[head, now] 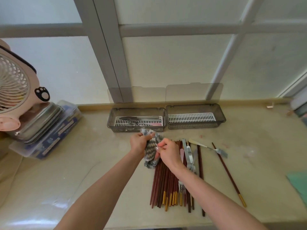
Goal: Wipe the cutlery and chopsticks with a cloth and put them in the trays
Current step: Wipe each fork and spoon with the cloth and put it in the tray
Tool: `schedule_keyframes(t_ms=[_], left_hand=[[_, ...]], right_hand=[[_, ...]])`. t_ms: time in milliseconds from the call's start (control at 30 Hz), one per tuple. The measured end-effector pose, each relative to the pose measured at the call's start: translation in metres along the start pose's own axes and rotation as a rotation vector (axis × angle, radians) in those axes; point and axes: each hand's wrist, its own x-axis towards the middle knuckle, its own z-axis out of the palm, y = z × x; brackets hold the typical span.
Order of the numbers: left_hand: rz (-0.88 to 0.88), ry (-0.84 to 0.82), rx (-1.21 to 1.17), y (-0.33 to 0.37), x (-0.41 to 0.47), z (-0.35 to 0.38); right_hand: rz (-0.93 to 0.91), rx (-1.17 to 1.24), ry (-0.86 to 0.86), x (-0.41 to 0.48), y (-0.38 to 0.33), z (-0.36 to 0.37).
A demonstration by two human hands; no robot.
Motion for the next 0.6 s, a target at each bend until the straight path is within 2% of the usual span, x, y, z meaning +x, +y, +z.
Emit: schedule_keyframes(t_ms=[67,200,233,367,433,500,600], left_hand=[[-0.015,0.027,-0.01,0.001,0.001,0.001],[-0.019,0.218,-0.109,0.021,0.004,-0.012],[-0.035,0.2,-0.158,0.027,0.006,-0.021],[-0.11,-0.252,-0.126,0.025,-0.002,-0.034],[-0.094,-0.413,-0.064,0.014,-0.008,-0.026],[-0.048,-0.488,-0.039,0.008,-0.014,-0.017],[0.019,-0.429,-0.026,0.006,-0.013,-0.012]], right_hand=[[0.008,0.002,-0.007,-0.001,-0.001,0.001],[0.052,0.087,-0.033,-0.012,0.0,-0.002],[0.058,0.138,-0.028,-0.016,0.001,-0.003],[0.063,0.481,0.055,-0.012,0.002,-0.006],[0.037,0.51,0.073,-0.004,-0.002,-0.001],[0.005,0.484,0.079,0.0,-0.005,0.004],[-0.025,0.467,0.053,0.002,-0.005,0.007]])
